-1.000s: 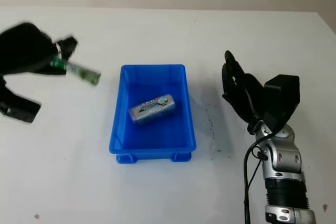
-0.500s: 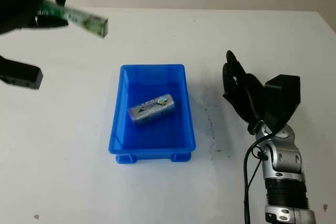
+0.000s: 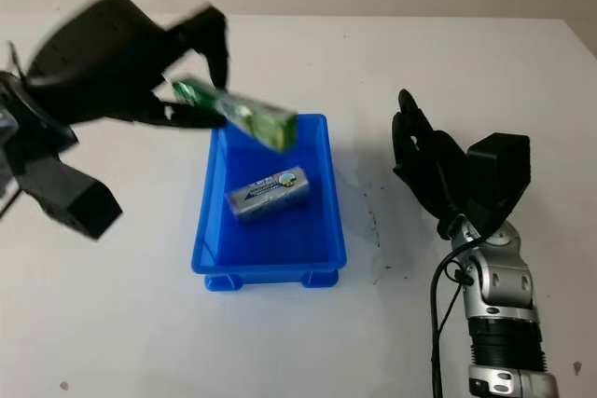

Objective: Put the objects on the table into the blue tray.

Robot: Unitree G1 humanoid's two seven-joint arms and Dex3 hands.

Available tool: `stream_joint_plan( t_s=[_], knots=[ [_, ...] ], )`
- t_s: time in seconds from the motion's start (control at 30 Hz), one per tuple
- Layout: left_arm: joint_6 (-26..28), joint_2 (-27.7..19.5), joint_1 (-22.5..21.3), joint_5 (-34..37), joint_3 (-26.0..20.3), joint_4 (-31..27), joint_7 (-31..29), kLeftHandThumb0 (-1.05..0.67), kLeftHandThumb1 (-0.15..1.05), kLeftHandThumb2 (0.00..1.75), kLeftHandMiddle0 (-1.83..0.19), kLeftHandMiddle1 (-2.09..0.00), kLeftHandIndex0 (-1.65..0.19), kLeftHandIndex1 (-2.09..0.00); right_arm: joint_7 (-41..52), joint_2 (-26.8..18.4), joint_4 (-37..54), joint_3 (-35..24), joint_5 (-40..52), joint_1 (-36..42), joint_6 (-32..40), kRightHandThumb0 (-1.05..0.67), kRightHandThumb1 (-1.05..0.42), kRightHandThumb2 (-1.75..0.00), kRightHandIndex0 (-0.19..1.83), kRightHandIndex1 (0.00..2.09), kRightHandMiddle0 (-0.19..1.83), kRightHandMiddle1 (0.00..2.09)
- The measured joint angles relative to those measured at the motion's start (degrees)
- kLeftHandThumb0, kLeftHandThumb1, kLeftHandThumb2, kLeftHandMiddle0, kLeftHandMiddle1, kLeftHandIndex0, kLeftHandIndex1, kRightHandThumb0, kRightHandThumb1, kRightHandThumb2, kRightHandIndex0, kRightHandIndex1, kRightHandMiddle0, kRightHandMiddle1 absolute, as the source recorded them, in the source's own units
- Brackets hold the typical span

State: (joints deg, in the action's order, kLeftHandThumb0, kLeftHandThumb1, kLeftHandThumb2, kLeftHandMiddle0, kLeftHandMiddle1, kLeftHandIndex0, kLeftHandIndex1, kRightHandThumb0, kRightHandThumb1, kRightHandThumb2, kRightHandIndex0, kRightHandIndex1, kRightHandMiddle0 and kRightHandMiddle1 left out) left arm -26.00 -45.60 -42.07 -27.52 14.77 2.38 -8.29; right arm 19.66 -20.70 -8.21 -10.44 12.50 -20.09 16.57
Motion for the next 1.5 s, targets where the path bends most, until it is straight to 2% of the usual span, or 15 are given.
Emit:
stream_joint_plan(
  t_s=[0.1, 0.17, 0.2, 0.23, 0.27, 0.33, 0.43, 0.6, 0.73, 0.8, 0.9, 0.97, 1.13, 1.33, 1.5],
  knots=[
    [0.0, 1.7, 1.2, 1.2, -0.4, -0.6, -3.0, -0.41, 1.05, 0.38, -1.37, -2.09, -1.01, -2.09, -0.3, 0.0, 0.9, 0.0, 0.0, 0.2, 0.0, -0.74, -1.05, -0.7, -0.19, 0.0, -0.19, 0.0],
    [0.5, 2.7, 2.0, 2.9, -1.0, -0.6, -5.2, -0.42, 1.05, 0.33, -1.1, -2.09, -0.76, -2.09, -0.4, 0.0, 1.3, 0.0, 0.0, 0.3, 0.2, -0.74, -1.05, -0.7, -0.19, 0.0, -0.19, 0.0],
    [1.1, 3.2, 2.3, 3.7, -1.3, -0.6, -6.3, -0.46, 1.05, 0.31, -0.77, -2.08, -0.48, -2.09, -0.4, 0.0, 1.3, 0.0, 0.1, 0.4, 0.2, -0.74, -1.05, -0.7, -0.19, 0.0, -0.19, 0.0],
    [1.9, 3.5, 2.4, 4.2, -1.6, -0.7, -7.8, -0.51, 1.05, 0.28, -0.45, -1.81, -0.15, -1.8, -0.4, 0.0, 1.4, 0.0, 0.1, 0.5, 0.2, -0.74, -1.05, -0.7, -0.19, 0.0, -0.19, 0.0],
    [3.1, 3.5, 2.5, 4.5, -1.7, -1.2, -9.8, -0.54, 1.05, 0.25, -0.33, -1.58, -0.04, -1.53, -0.5, 0.0, 1.4, 0.0, 0.1, 0.5, 0.2, -0.74, -1.05, -0.7, -0.19, 0.0, -0.19, 0.0],
    [5.0, 3.5, 2.6, 5.9, -1.9, -2.2, -14.1, -0.59, 1.05, 0.2, -0.17, -0.68, 0.06, -0.85, -0.5, 0.1, 1.4, 0.0, 0.1, 0.7, 0.2, -0.73, -1.05, -0.7, -0.19, 0.0, -0.19, 0.0],
    [6.3, 3.4, 2.6, 7.7, -2.4, -2.9, -18.6, -0.63, 1.05, 0.16, -0.11, -0.12, 0.07, -0.41, -0.5, 0.3, 1.4, 0.0, 0.2, 0.8, 0.2, -0.73, -1.05, -0.71, -0.19, 0.0, -0.19, 0.0],
    [8.3, 3.5, 2.6, 9.7, -2.9, -4.0, -23.6, -0.68, 1.03, 0.09, 0.1, -0.03, 0.14, -0.18, -0.8, 0.6, 1.5, 0.0, 0.3, 1.0, 0.7, -0.74, -1.05, -0.7, -0.19, 0.0, -0.19, 0.0],
    [10.3, 4.4, 2.1, 14.7, -4.2, -4.0, -26.9, -0.46, 1.04, 0.1, 0.14, -0.03, 0.15, -0.14, -1.3, 0.7, 1.9, 0.0, 0.3, 1.2, 1.1, -0.73, -1.05, -0.7, -0.19, 0.0, -0.19, 0.0],
    [13.6, 5.4, 1.6, 18.1, -5.2, -4.2, -28.6, -0.38, 1.05, 0.15, 0.16, -0.03, 0.15, -0.13, -1.5, 0.7, 2.0, 0.0, 0.3, 1.2, 1.2, -0.73, -1.05, -0.71, -0.19, 0.0, -0.19, 0.0],
    [20.9, 6.7, 1.4, 23.7, -8.1, -5.6, -29.6, -0.37, 0.92, 0.58, 0.17, -0.05, 0.14, -0.1, -1.7, 0.7, 2.1, 0.0, 0.3, 1.3, 1.2, -0.73, -1.05, -0.71, -0.19, 0.0, -0.19, 0.0],
    [25.7, 8.0, 1.5, 27.9, -10.8, -6.6, -29.2, -0.53, 1.01, 0.42, 0.17, -0.03, 0.15, -0.08, -2.0, 1.1, 2.0, -0.1, 0.5, 1.3, 1.0, -0.73, -1.05, -0.71, -0.19, 0.0, -0.19, 0.0],
    [31.4, 14.0, 4.9, 34.5, -20.0, -8.9, -19.6, -0.7, 1.05, 0.52, 0.19, -0.02, 0.18, -0.04, -2.3, 2.6, 0.6, -0.6, 1.5, 0.4, -1.7, -0.75, -1.05, -0.7, -0.19, 0.0, -0.19, 0.0],
    [26.4, 25.4, 15.2, 38.0, -27.5, -3.2, -5.9, -0.72, 1.05, 0.64, 0.19, 0.0, 0.19, 0.0, -2.9, 3.7, -1.4, -1.2, 2.0, -2.1, -4.0, -0.77, -1.05, -0.69, -0.19, 0.0, -0.19, 0.0],
    [21.9, 29.1, 21.3, 36.6, -29.2, 3.7, -0.2, -0.74, 1.05, 0.66, 0.19, 0.0, 0.19, 0.0, -3.7, 4.1, -1.6, -1.2, 1.7, -3.7, -5.3, -0.76, -1.05, -0.68, -0.19, 0.0, -0.19, 0.0]
  ],
)
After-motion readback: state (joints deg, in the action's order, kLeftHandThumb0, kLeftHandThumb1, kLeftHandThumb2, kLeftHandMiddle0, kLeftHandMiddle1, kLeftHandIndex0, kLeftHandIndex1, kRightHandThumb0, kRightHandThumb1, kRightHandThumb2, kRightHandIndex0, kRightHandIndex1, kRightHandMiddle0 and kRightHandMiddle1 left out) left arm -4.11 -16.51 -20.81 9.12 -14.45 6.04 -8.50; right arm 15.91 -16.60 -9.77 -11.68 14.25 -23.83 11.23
